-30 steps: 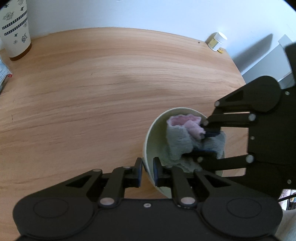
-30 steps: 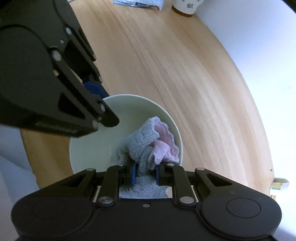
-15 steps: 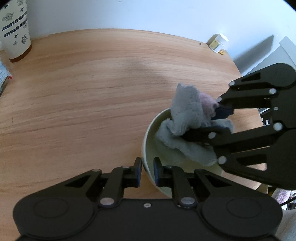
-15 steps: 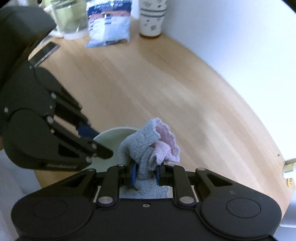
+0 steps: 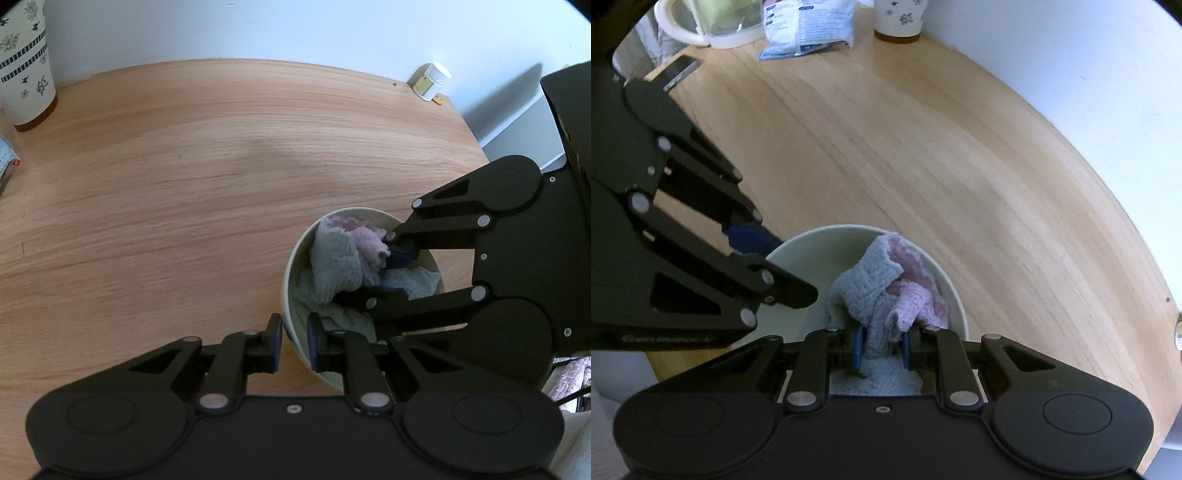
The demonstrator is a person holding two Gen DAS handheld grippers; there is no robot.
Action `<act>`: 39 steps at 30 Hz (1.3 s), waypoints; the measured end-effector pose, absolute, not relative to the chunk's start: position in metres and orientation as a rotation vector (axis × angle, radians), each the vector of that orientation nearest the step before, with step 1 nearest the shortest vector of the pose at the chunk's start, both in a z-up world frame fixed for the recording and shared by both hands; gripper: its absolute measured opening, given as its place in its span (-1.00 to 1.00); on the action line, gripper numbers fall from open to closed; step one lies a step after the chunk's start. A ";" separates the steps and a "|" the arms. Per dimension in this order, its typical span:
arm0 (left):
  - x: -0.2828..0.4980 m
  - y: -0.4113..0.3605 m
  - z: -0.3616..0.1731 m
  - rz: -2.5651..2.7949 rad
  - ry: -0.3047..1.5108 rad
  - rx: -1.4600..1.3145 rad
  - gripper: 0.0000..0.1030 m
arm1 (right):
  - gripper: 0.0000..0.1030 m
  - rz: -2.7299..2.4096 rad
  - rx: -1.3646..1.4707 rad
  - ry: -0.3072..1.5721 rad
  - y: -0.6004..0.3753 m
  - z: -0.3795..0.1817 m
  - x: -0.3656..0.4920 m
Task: Clean bowl
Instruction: 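Scrub the towel around the bowl interior with the right gripper while the left gripper holds the rim, then lift the towel out of the bowl with the right gripper while the left gripper holds the rim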
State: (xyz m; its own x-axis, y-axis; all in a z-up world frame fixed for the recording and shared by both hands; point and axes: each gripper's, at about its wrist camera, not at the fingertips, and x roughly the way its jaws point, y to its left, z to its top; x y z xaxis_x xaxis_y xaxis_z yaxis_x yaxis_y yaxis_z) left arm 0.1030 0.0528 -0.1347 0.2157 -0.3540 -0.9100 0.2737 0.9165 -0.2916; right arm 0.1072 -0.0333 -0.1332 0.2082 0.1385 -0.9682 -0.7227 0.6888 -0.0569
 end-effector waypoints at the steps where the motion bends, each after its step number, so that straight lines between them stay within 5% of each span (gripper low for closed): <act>1: 0.103 0.053 -0.135 -0.436 1.285 -0.080 -0.75 | -0.58 0.646 -0.577 1.229 -0.033 -0.133 0.107; 8: 0.106 0.057 -0.136 -0.442 1.294 -0.119 -0.72 | -0.58 0.651 -0.488 1.215 -0.054 -0.101 0.107; 10: 0.106 0.057 -0.138 -0.441 1.298 -0.132 -0.58 | -0.58 0.635 -0.371 1.184 -0.074 -0.082 0.108; 12: 0.106 0.057 -0.139 -0.430 1.295 -0.129 -0.17 | -0.58 0.609 -0.273 1.152 -0.093 -0.070 0.108; 19: 0.106 0.049 -0.142 -0.341 1.269 -0.058 0.13 | -0.57 0.503 -0.103 1.076 -0.139 -0.067 0.101; 32: 0.110 0.057 -0.152 -0.350 1.267 -0.252 0.11 | -0.57 0.394 0.029 0.997 -0.179 -0.069 0.090; 39: 0.111 0.040 -0.157 -0.343 1.285 -0.212 -0.24 | -0.55 0.334 0.256 1.002 -0.218 -0.070 0.093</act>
